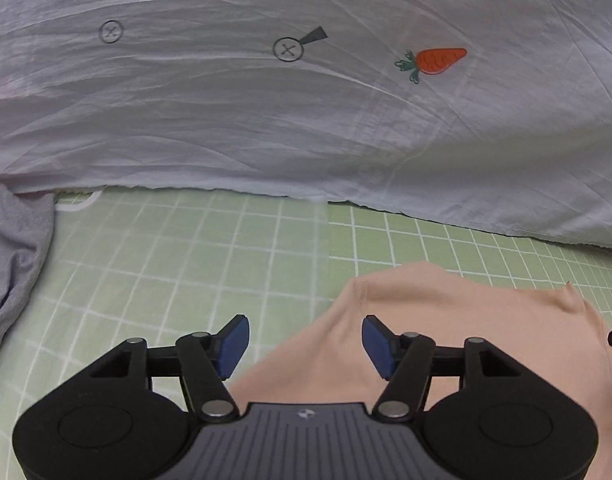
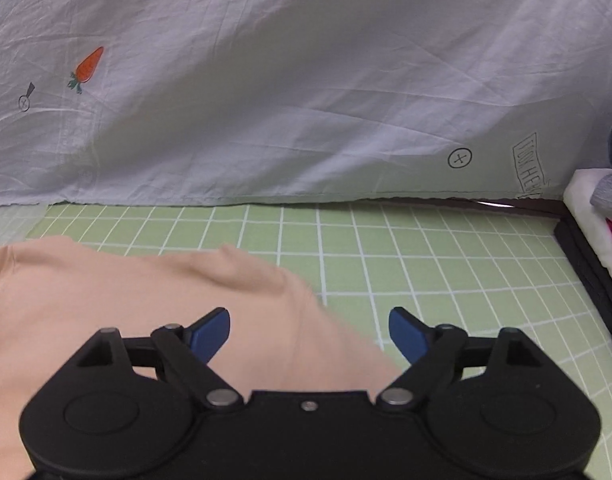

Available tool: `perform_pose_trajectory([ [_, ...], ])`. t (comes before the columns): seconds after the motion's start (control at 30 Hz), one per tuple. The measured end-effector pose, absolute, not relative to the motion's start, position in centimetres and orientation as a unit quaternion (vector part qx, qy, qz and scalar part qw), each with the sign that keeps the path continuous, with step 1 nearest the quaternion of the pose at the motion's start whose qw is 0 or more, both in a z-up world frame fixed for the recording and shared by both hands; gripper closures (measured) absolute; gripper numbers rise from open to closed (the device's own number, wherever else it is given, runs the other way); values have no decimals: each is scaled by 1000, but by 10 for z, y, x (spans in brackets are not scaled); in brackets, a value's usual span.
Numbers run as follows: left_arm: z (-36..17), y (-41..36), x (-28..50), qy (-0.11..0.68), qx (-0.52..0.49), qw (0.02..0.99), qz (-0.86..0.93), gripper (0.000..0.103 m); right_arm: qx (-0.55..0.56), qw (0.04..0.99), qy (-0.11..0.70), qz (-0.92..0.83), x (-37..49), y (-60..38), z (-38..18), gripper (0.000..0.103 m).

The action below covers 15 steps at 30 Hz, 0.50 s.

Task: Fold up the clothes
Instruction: 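Move both open grippers over the beige top body toward its hem, then grasp the sleeve cuff with the left gripper and fold it across the body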

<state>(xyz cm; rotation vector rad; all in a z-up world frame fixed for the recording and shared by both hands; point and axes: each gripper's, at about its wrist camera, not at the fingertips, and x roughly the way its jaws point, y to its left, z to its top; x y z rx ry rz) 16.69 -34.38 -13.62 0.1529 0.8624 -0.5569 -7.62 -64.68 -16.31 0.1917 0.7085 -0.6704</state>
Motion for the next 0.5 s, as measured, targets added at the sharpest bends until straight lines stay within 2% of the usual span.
perform_pose_trajectory([
  [0.3,-140,-188,85,469,50,871,-141,35,103,864,407,-278,-145,-523,-180,13],
  [0.4,-146,-138,67,485,32,869,-92,35,118,861,406,-281,-169,-504,-181,11],
  [0.47,-147,-121,63,488,19,869,-86,35,135,855,414,-283,-180,-496,-182,3],
  [0.5,-148,-114,62,488,12,868,-85,35,140,854,411,-288,-185,-493,-183,3],
])
